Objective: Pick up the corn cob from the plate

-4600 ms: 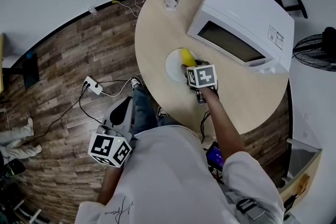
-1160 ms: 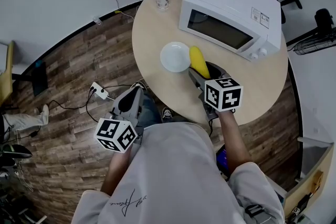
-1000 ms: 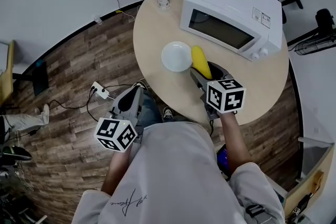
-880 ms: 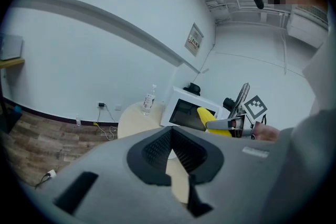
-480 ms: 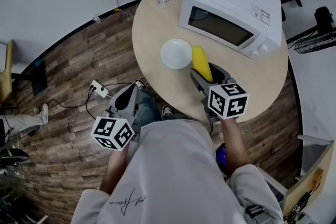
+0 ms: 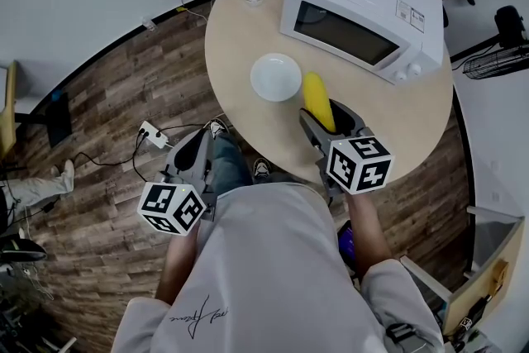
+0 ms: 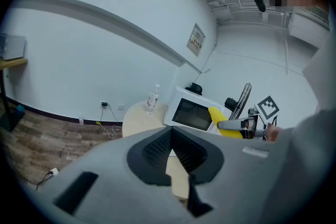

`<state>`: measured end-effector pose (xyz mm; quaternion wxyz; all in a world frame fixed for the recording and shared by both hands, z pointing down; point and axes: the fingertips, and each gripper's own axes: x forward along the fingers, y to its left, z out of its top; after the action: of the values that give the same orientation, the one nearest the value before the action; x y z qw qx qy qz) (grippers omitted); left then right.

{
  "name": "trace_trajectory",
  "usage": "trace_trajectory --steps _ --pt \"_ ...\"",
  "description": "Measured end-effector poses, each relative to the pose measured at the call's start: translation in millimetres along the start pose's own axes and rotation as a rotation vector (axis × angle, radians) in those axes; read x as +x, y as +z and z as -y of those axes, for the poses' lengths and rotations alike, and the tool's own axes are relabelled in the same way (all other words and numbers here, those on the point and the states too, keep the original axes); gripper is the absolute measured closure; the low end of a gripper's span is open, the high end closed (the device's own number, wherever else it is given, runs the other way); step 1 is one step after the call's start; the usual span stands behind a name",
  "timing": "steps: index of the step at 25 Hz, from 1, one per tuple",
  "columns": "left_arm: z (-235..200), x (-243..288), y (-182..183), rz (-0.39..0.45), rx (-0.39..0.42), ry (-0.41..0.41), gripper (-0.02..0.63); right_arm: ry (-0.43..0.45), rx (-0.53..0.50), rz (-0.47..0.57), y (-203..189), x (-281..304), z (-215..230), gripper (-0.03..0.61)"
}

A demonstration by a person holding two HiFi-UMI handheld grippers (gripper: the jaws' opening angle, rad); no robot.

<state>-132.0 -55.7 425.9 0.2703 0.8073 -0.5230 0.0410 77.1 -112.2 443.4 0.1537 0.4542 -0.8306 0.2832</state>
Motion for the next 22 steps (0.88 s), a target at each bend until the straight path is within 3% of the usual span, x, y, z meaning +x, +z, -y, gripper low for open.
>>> trace_trajectory --steps 22 --pt "2 -8 7 0.014 0.001 0.003 0.620 0.066 -0.043 0.024 5 -10 -12 0.307"
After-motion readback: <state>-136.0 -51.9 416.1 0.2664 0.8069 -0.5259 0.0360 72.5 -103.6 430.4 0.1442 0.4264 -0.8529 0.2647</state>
